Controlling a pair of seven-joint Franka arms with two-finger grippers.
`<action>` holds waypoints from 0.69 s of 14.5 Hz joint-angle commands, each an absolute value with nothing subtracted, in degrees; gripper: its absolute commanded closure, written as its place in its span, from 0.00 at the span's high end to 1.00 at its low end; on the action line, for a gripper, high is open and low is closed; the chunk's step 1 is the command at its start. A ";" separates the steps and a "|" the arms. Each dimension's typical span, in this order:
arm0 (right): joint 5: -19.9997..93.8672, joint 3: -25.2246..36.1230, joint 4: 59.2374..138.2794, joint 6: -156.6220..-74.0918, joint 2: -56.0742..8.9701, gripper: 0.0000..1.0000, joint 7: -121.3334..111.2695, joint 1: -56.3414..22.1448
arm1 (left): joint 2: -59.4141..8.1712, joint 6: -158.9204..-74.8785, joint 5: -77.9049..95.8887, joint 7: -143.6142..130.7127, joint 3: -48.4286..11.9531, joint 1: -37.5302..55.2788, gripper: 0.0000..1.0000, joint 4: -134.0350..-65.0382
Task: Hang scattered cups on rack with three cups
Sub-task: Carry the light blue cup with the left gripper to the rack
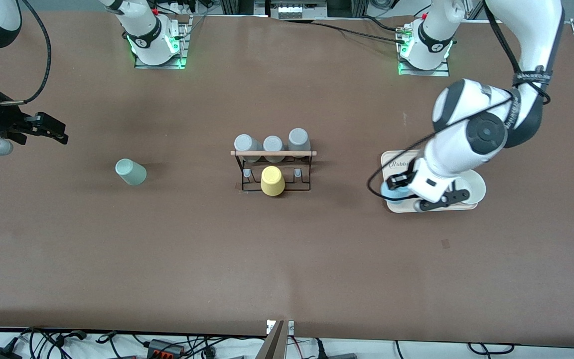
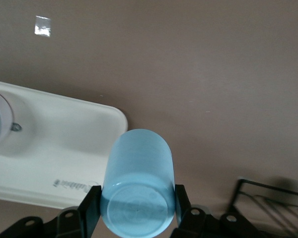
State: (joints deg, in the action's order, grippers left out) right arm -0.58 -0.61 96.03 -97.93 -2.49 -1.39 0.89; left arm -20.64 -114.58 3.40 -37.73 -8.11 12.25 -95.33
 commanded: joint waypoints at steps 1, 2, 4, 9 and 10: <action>-0.35 -0.79 95.10 -97.65 -2.81 1.00 -2.20 1.32 | -26.27 -110.92 4.04 -46.90 -7.91 16.95 0.36 -85.10; -0.35 -0.79 95.10 -97.65 -2.73 1.00 -2.20 1.32 | -26.98 -110.92 4.13 -50.41 -7.91 18.88 0.36 -83.51; -0.35 -0.79 95.10 -97.65 -2.72 1.00 -2.20 1.32 | -28.47 -110.92 4.13 -56.22 -7.91 22.31 0.36 -81.31; -0.18 -0.79 95.10 -97.73 -3.08 1.00 -2.20 1.32 | -32.25 -111.01 4.13 -64.85 -7.91 29.17 0.36 -76.73; -0.26 -0.79 95.10 -97.65 -3.16 1.00 -2.20 1.32 | -32.34 -111.09 4.13 -65.47 -7.91 29.88 0.36 -76.73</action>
State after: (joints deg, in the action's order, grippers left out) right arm -0.58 -0.60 96.02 -97.94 -2.59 -1.39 0.90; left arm -30.65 -112.88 3.43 -63.89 -8.45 28.65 -80.07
